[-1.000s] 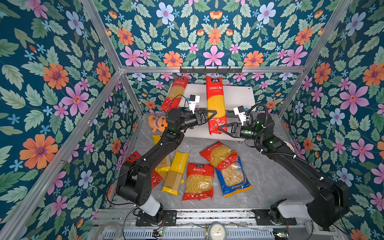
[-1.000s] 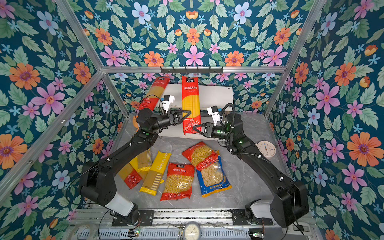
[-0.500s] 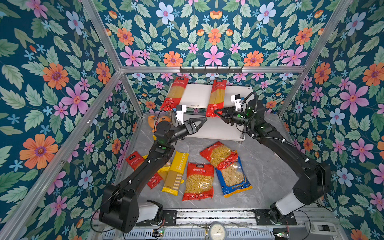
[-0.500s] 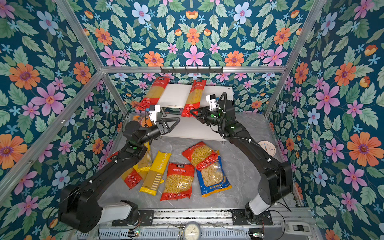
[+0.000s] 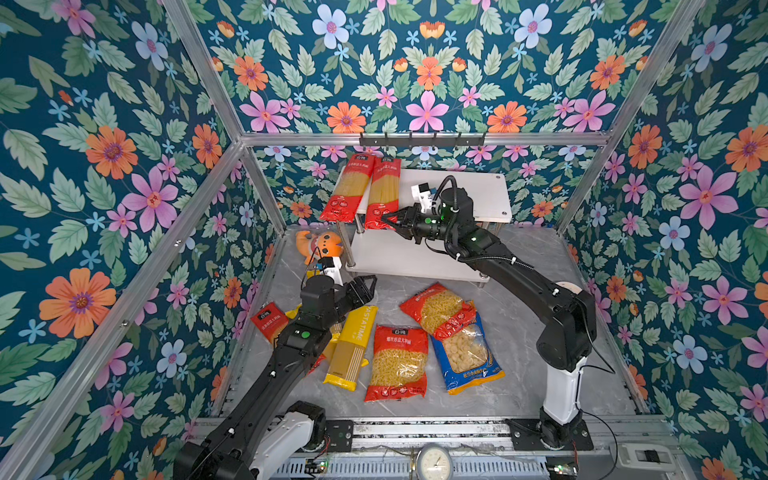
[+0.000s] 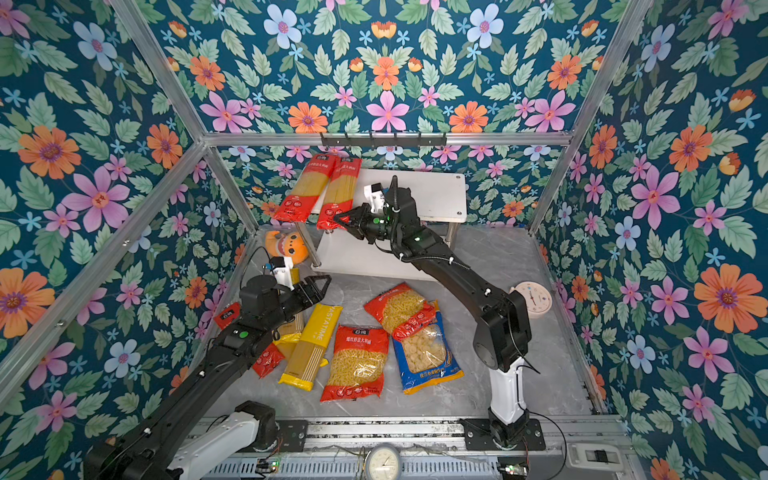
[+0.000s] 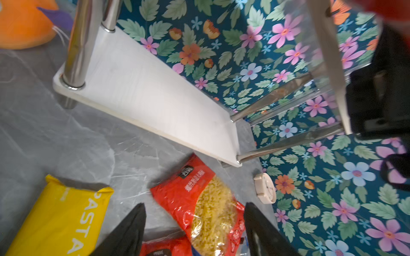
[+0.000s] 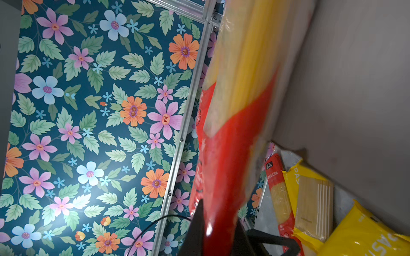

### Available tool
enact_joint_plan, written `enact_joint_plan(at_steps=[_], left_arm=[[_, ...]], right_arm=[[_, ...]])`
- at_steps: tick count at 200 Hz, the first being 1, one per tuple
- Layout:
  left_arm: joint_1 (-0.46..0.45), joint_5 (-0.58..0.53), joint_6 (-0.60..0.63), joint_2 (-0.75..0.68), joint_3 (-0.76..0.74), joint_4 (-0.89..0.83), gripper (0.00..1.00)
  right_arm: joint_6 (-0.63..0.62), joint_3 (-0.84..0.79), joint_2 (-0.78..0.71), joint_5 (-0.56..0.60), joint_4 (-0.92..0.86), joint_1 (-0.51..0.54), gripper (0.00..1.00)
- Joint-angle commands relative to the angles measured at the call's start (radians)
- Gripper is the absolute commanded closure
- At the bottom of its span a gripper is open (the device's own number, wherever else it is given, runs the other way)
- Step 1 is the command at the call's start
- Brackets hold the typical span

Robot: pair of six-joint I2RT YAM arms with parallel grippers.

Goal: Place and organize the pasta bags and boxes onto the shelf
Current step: 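Open the left gripper and set the bag on the upper shelf with the right gripper, then withdraw the right arm while the left gripper reaches the third red spaghetti bag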

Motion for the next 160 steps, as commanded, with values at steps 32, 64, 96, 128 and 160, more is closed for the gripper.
enact_joint_plan(at_steps=[32, 64, 96, 128, 160], left_arm=[[0.003, -0.023, 0.012, 0.014, -0.009, -0.013, 0.28], [0.003, -0.006, 0.003, 0.027, -0.003, 0.013, 0.29], [0.003, -0.006, 0.003, 0.027, -0.004, 0.013, 0.29], [0.004, -0.009, 0.008, 0.023, -0.004, 0.000, 0.29], [0.014, -0.014, 0.045, 0.019, 0.015, -0.034, 0.28]], right_arm=[[-0.005, 0.078, 0.049, 0.049, 0.011, 0.016, 1.00], [-0.004, 0.139, 0.082, 0.073, -0.007, 0.039, 1.00], [-0.007, 0.159, 0.092, 0.072, -0.026, 0.043, 0.94], [-0.038, 0.117, 0.053, 0.059, -0.033, 0.041, 0.61], [-0.080, -0.019, -0.044, 0.040, -0.016, 0.038, 0.41]])
